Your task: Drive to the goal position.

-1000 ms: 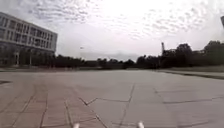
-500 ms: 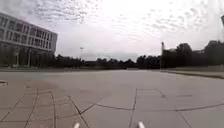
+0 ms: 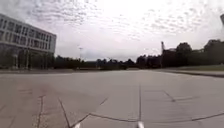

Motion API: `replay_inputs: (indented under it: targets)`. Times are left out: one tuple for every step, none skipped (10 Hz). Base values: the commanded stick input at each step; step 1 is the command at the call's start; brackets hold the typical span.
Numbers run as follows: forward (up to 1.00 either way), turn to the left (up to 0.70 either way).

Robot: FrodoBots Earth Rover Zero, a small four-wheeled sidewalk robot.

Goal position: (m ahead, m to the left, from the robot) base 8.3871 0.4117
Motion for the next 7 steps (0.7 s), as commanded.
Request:
replay_inputs:
  targets:
    - [0.70, 0.00]
    - [0.70, 0.00]
    - [0.70, 0.00]
    - [0.70, 0.00]
    - [0.70, 0.00]
    - [0.70, 0.00]
    - [0.70, 0.00]
